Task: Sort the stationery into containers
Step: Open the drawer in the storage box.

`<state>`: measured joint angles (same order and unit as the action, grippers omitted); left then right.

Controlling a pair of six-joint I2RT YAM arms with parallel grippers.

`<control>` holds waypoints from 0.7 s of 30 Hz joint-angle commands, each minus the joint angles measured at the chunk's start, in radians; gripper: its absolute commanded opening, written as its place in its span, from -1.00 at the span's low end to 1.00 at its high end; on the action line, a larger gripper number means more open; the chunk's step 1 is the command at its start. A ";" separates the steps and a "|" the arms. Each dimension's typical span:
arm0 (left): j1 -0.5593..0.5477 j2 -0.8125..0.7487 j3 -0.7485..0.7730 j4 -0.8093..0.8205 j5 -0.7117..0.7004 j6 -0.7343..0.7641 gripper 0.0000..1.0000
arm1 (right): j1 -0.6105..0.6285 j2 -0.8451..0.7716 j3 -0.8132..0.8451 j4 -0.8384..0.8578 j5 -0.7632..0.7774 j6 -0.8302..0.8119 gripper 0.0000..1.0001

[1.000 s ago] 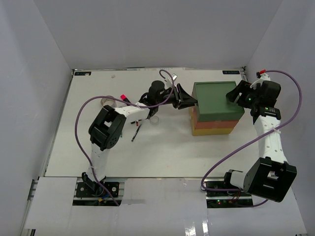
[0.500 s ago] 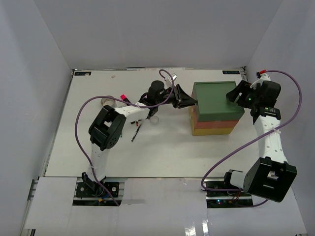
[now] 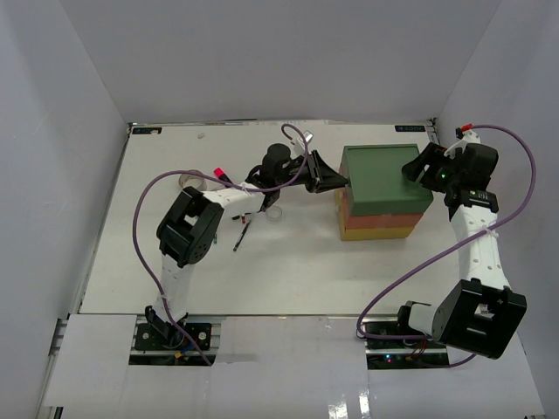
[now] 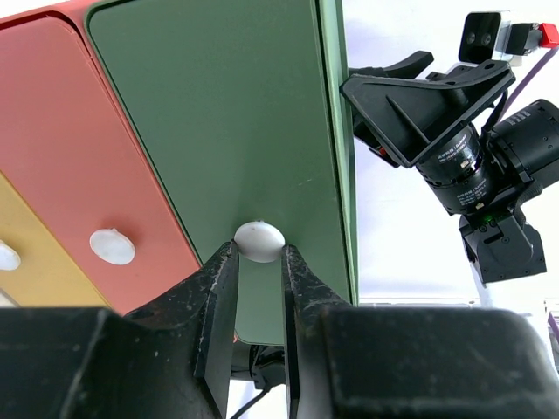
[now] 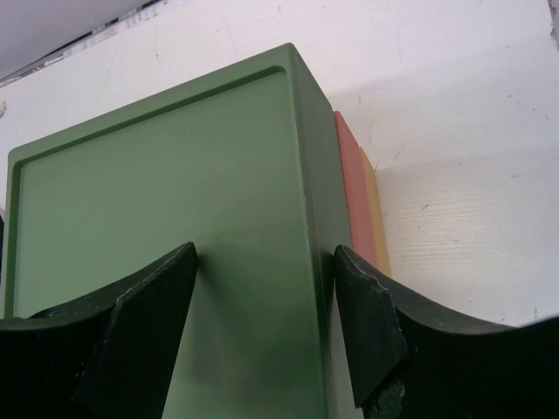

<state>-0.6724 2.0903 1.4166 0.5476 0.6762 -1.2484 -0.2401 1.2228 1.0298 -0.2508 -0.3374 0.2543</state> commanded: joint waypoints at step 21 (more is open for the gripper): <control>0.076 -0.205 -0.163 -0.044 0.075 0.076 -0.96 | 0.018 -0.017 -0.027 -0.022 0.037 0.008 0.35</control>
<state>-0.6086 1.9663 1.2694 0.5163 0.7269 -1.1965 -0.2302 1.2163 1.0180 -0.2348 -0.3206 0.2638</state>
